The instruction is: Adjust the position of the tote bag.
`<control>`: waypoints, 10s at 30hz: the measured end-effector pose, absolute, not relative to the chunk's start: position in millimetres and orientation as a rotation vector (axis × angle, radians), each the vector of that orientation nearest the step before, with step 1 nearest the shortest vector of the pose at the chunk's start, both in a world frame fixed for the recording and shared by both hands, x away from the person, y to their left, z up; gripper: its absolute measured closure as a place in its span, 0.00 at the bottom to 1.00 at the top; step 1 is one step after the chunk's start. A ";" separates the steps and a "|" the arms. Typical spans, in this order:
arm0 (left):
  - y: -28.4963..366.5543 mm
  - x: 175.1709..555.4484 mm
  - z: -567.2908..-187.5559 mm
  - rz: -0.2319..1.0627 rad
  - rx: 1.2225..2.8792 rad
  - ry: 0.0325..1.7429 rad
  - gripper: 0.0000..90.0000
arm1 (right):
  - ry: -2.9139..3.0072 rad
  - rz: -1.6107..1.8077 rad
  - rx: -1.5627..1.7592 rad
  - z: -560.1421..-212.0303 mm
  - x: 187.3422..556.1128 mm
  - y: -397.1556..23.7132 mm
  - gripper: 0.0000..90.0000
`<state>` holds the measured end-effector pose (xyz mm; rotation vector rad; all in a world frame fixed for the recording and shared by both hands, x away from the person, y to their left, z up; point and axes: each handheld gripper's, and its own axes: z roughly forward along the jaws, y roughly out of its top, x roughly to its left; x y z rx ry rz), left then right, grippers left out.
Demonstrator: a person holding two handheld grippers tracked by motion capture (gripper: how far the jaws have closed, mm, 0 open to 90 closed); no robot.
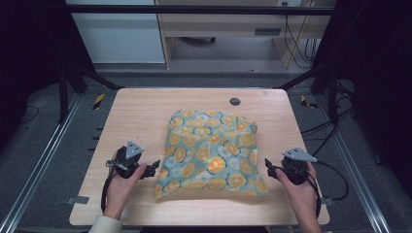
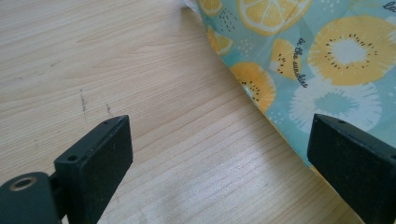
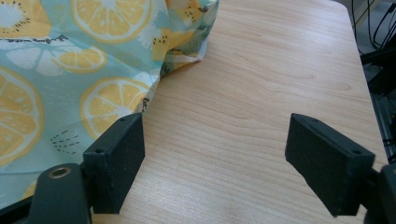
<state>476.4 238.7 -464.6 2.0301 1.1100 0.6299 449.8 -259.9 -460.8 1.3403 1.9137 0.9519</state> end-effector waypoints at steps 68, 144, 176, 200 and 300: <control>187.3 597.2 -430.7 0.595 1.983 1.234 0.13 | 2.056 1.068 1.553 -429.1 621.1 -216.6 0.29; 176.6 584.0 -436.9 0.566 2.097 1.040 1.00 | 2.218 1.066 1.246 -431.9 585.4 -205.5 0.99; 159.1 561.2 -386.9 0.781 2.026 0.834 1.00 | 2.108 1.138 1.062 -391.5 555.2 -231.7 1.00; 174.5 495.2 -408.3 0.853 1.954 0.671 1.00 | 2.092 1.223 0.866 -402.8 489.0 -236.7 1.00; 189.2 408.3 -443.4 0.664 1.989 0.503 1.00 | 2.184 1.375 0.877 -403.3 412.1 -241.1 0.95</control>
